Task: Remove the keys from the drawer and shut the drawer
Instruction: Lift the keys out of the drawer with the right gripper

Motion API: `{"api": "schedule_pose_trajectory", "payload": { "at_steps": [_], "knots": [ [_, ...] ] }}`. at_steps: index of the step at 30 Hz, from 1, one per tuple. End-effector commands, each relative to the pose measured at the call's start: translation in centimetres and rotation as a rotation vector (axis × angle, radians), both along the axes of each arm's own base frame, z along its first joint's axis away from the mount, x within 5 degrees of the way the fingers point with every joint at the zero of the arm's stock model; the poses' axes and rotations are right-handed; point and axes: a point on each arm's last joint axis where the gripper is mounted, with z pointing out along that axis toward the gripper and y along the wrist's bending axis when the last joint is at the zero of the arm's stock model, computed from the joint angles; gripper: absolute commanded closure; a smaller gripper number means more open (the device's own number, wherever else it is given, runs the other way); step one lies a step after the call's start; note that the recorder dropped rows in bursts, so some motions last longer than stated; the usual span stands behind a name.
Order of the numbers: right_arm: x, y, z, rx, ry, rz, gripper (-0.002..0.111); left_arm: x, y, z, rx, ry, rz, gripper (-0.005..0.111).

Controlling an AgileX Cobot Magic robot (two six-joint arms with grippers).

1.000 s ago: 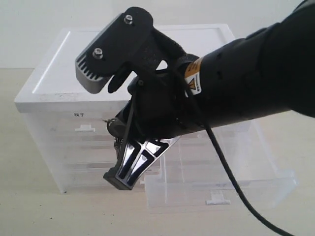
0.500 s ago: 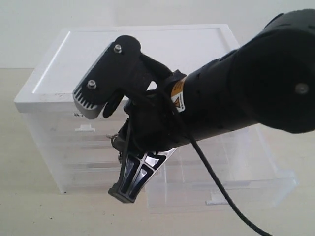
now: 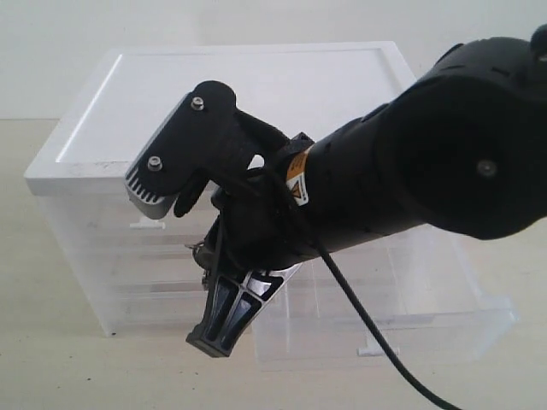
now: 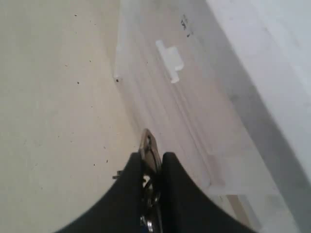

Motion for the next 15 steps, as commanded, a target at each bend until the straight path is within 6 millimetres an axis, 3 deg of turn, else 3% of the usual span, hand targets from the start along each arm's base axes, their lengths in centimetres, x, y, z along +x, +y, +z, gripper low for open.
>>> {"api": "schedule_pose_trajectory", "payload": {
  "at_steps": [1, 9, 15],
  "knots": [
    [0.1, 0.0, -0.3, -0.027, 0.008, 0.005, 0.108, -0.1, 0.0, -0.3, -0.003, 0.014, -0.006, 0.102],
    [0.5, 0.6, -2.0, -0.073, 0.037, 0.006, 0.108, 0.0, 0.0, -0.3, 0.001, 0.02, -0.002, 0.102],
    [0.5, 0.6, -2.0, -0.073, 0.037, 0.006, 0.108, 0.0, 0.0, -0.3, -0.005, 0.023, -0.004, 0.102]
  ]
}}
